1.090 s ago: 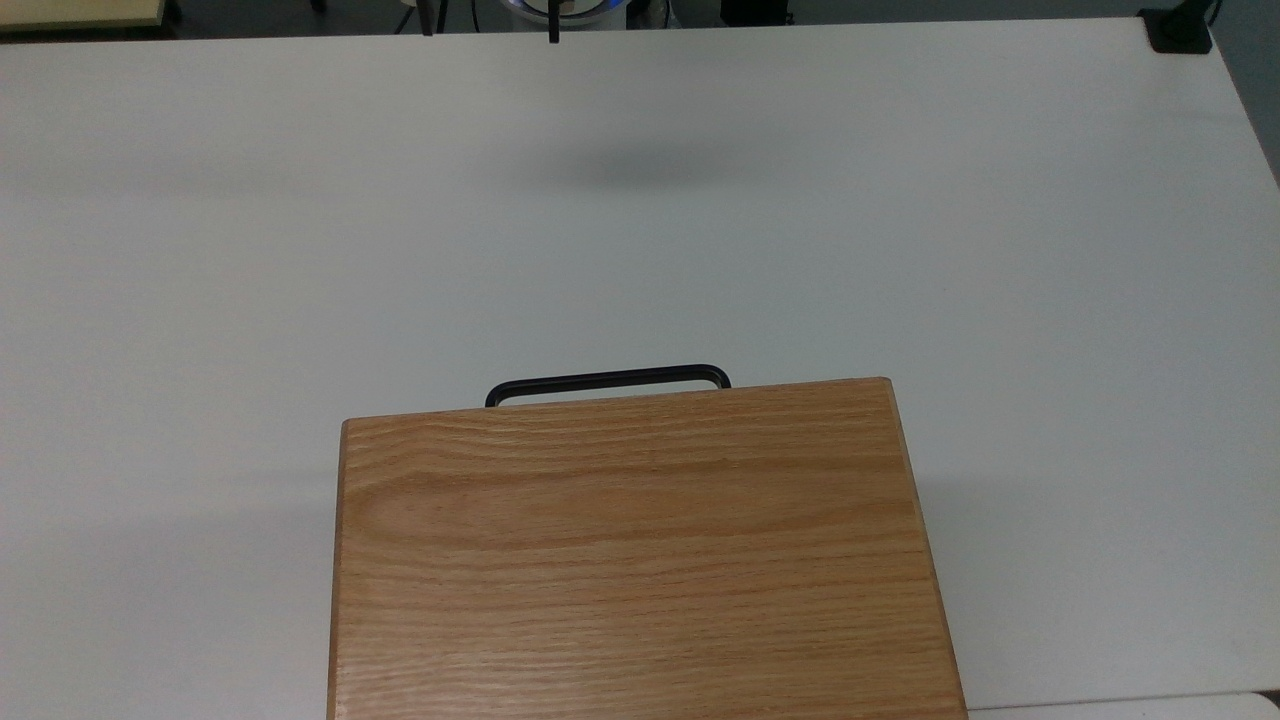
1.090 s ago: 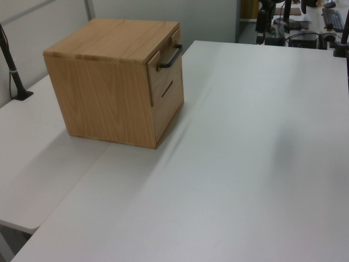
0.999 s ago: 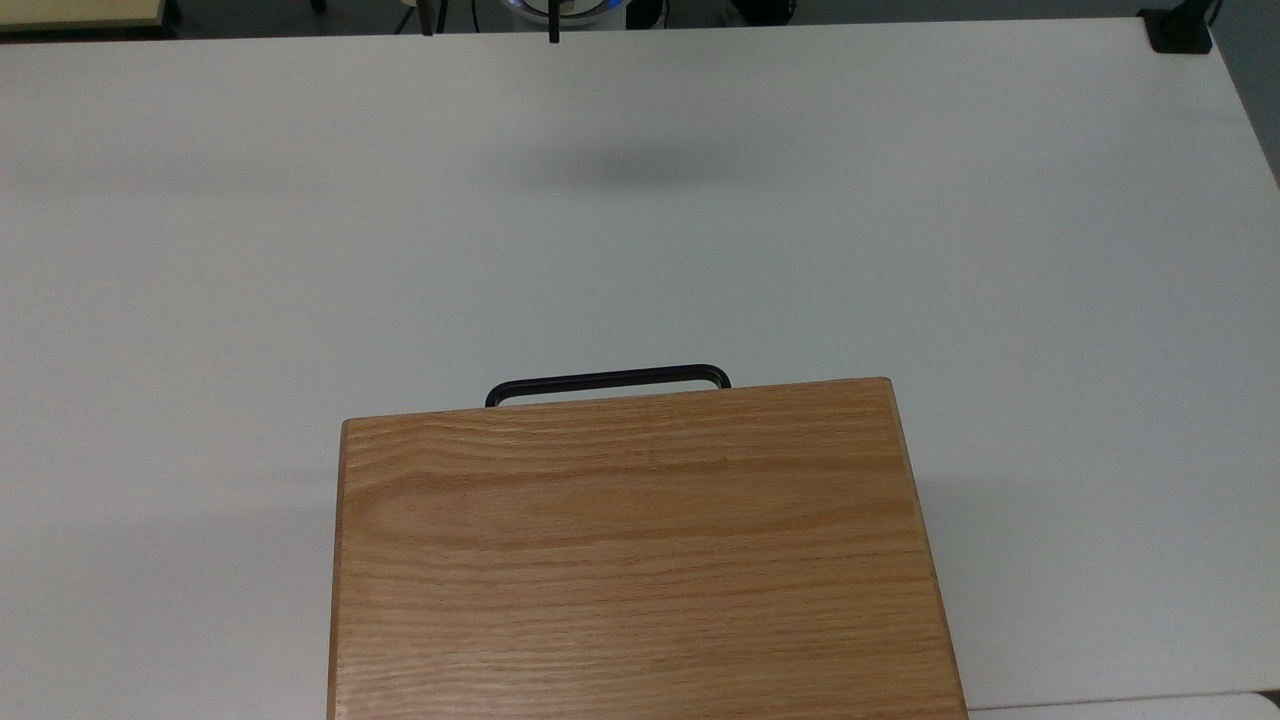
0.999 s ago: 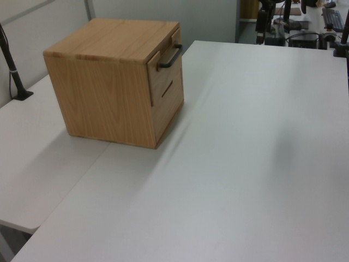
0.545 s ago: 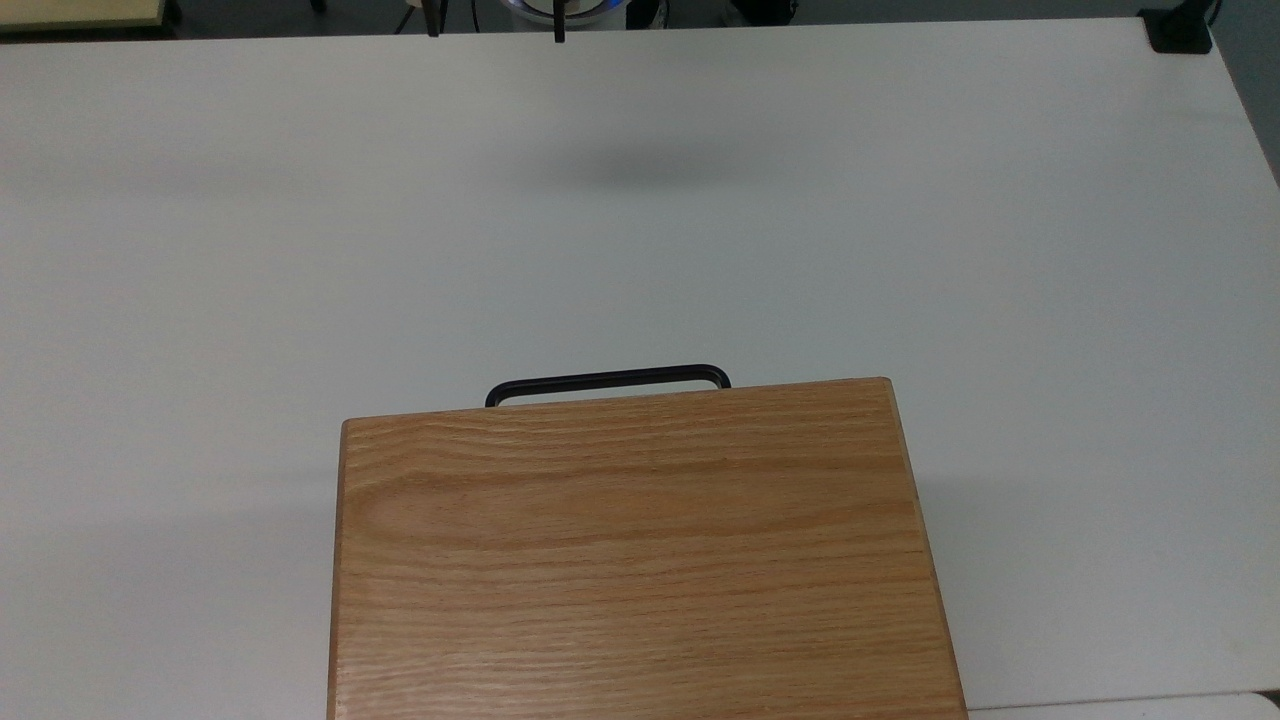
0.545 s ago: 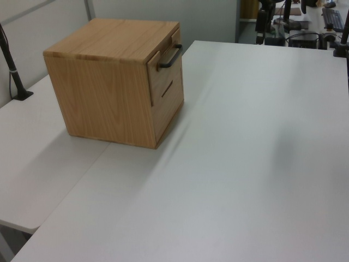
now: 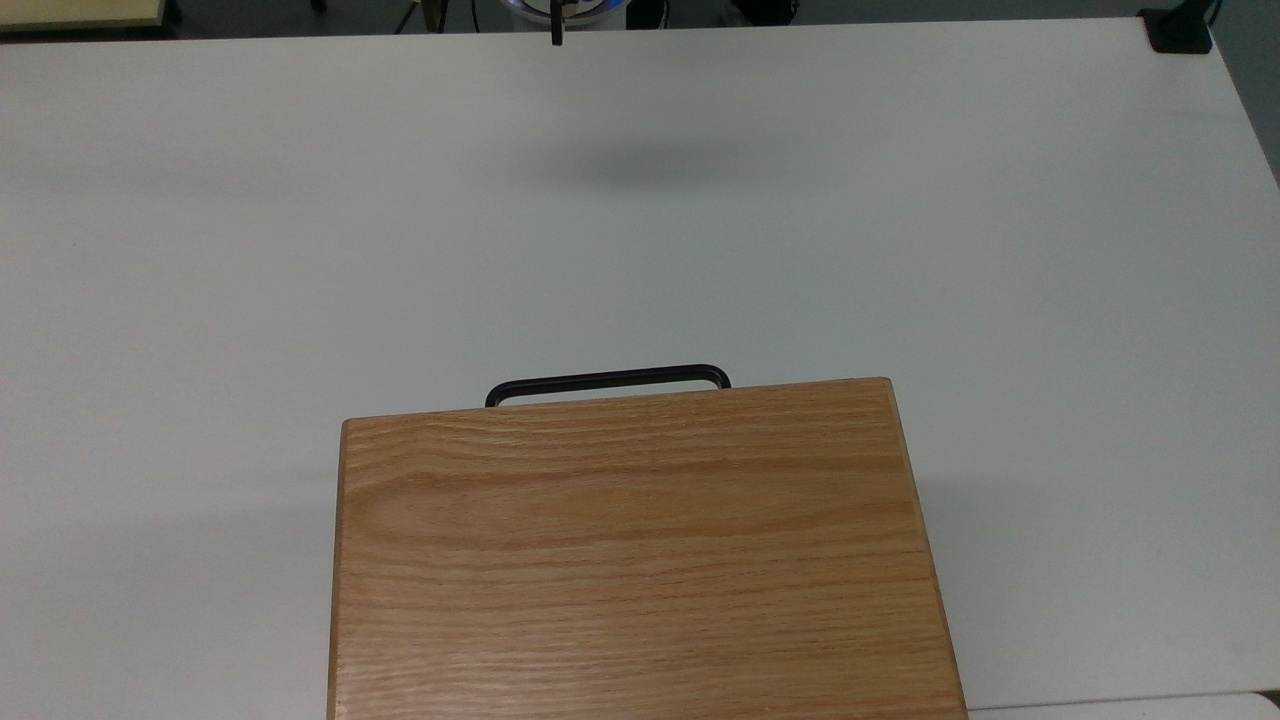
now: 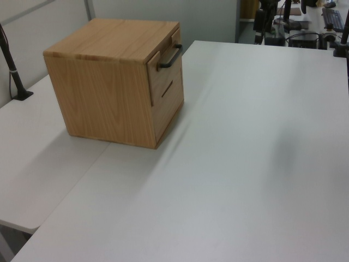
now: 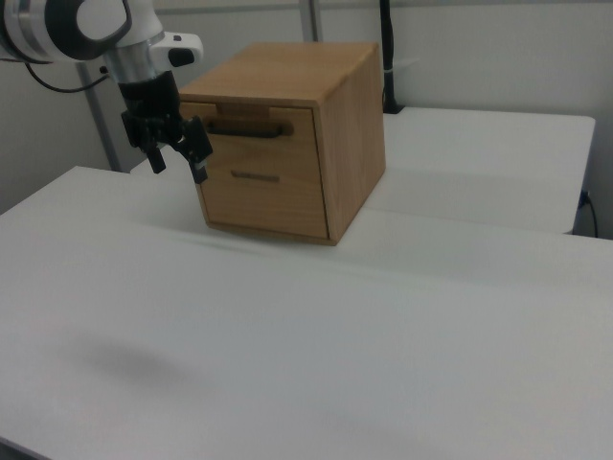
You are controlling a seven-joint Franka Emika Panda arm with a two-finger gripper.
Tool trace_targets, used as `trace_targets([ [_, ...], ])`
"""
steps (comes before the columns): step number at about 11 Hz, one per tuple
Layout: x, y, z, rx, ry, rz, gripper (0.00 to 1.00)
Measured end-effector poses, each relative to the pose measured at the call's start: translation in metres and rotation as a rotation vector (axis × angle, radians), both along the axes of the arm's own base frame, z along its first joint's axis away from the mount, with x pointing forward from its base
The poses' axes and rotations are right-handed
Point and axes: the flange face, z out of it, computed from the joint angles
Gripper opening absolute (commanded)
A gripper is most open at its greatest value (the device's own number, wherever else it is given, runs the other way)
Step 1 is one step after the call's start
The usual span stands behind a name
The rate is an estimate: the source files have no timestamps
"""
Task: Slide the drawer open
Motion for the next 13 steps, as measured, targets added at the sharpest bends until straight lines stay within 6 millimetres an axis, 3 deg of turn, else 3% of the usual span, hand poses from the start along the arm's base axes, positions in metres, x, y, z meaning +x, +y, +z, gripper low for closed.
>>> trace_targets([
  [3, 0.0, -0.001, 0.001, 0.01, -0.008, -0.134, 1.0],
  [6, 0.011, 0.0, 0.009, 0.067, -0.106, -0.553, 1.0],
  [9, 0.035, -0.023, 0.023, 0.276, -0.22, -0.941, 1.0],
  [11, 0.056, -0.029, 0.027, 0.376, -0.282, -1.096, 0.92],
  [13, 0.078, -0.026, 0.021, 0.412, -0.3, -1.142, 0.76],
])
